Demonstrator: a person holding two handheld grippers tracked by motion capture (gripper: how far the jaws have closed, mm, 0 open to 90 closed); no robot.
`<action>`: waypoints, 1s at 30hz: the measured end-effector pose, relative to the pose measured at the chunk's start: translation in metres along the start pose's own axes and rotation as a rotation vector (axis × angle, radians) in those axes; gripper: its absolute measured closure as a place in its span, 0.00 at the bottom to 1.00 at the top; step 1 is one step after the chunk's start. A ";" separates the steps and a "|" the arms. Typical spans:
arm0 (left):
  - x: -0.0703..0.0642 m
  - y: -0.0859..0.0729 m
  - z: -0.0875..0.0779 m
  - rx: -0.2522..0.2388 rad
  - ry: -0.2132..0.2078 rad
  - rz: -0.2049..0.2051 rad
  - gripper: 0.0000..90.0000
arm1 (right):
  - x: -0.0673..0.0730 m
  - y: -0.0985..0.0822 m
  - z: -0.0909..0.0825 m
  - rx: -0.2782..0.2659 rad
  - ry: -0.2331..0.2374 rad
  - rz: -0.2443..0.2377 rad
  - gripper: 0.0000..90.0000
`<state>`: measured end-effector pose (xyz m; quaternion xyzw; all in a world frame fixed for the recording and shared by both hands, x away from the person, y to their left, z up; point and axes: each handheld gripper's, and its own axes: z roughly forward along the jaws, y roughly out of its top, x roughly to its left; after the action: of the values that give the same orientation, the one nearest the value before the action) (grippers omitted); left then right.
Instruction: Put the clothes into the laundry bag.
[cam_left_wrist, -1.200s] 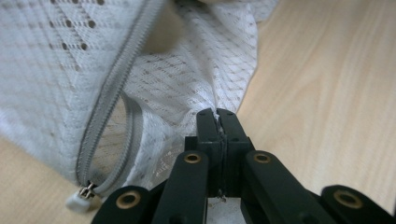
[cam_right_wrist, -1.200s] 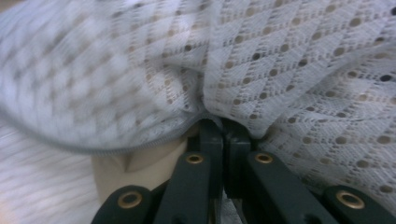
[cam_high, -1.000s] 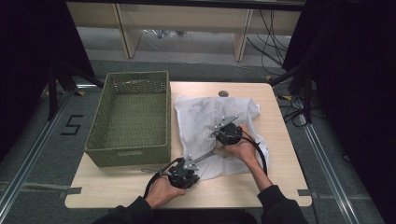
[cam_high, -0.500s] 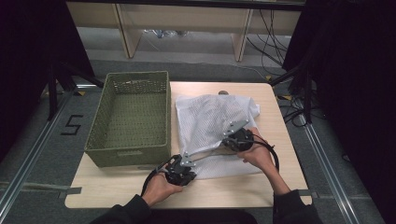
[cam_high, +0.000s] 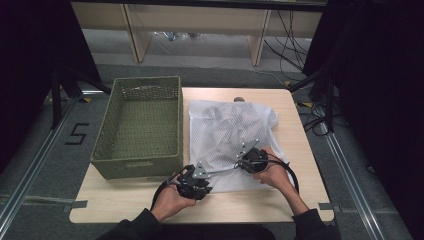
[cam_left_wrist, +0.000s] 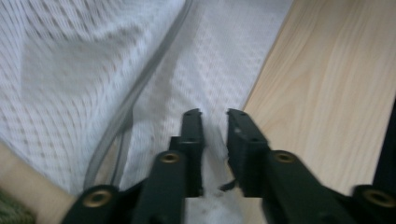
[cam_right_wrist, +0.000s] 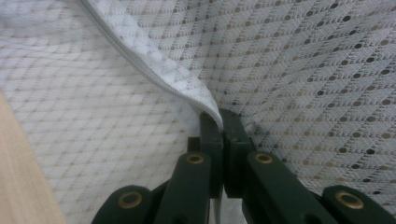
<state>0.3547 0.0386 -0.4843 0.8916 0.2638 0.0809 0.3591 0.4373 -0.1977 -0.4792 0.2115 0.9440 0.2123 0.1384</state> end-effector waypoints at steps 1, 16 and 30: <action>-0.003 0.002 0.001 -0.012 -0.001 0.002 0.74 | -0.001 0.000 0.001 -0.002 -0.005 -0.007 1.00; -0.011 0.022 0.055 -0.007 0.014 0.030 0.54 | -0.006 0.001 0.004 -0.013 -0.001 0.006 1.00; -0.016 0.020 0.053 -0.008 -0.046 0.014 0.99 | -0.009 0.004 0.010 -0.012 -0.020 0.025 1.00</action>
<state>0.3676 -0.0136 -0.5085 0.8935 0.2491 0.0641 0.3682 0.4500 -0.1953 -0.4845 0.2244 0.9385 0.2174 0.1467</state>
